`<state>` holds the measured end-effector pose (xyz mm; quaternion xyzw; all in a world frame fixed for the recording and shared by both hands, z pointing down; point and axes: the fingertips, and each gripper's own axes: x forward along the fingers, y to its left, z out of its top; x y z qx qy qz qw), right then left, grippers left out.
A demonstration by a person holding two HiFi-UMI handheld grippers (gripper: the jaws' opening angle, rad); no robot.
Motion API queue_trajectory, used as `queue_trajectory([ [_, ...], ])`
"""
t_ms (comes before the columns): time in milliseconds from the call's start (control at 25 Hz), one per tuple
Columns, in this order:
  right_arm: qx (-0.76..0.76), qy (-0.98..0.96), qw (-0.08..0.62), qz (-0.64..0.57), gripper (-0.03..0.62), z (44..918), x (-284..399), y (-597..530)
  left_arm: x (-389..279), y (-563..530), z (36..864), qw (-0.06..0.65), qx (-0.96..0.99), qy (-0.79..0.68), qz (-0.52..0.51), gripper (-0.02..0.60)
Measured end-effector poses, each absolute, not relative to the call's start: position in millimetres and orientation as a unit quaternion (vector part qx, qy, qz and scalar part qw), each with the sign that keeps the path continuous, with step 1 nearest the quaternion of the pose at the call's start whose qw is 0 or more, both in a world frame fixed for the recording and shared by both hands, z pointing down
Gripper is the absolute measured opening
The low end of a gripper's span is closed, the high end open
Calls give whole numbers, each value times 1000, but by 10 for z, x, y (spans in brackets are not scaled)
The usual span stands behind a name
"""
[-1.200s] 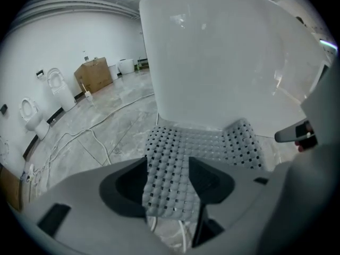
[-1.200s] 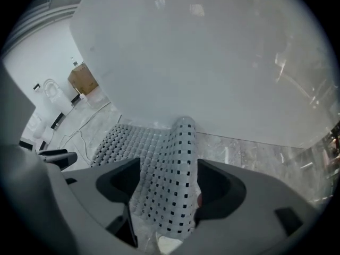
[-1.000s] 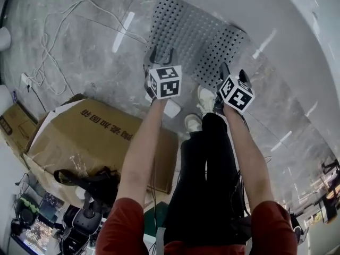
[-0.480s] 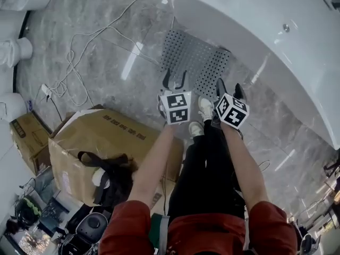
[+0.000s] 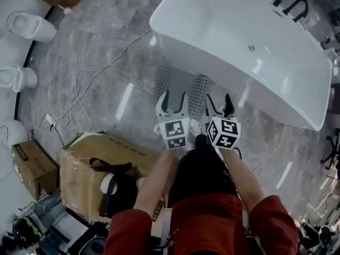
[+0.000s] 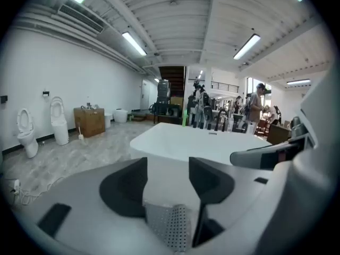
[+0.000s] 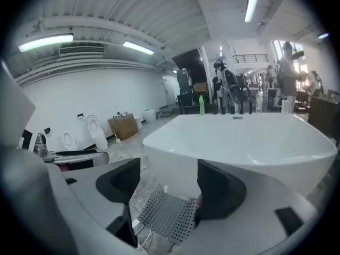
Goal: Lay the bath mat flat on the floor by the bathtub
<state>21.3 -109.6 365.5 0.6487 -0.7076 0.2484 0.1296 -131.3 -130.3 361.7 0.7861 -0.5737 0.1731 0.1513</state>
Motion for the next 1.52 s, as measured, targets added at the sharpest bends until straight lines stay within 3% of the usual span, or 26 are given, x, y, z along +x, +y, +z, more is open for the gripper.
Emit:
queue_trajectory([
  [320, 680, -705, 85, 184, 327, 2318, 680, -726, -882, -1052, 2453, 111, 821, -547, 118, 241],
  [1240, 778, -626, -20, 47, 327, 549, 3344, 1395, 1822, 765, 819, 3, 910, -410, 61, 241],
  [1520, 796, -605, -19, -1, 327, 156, 3935, 1960, 2428, 1226, 390, -32, 920, -389, 40, 241],
])
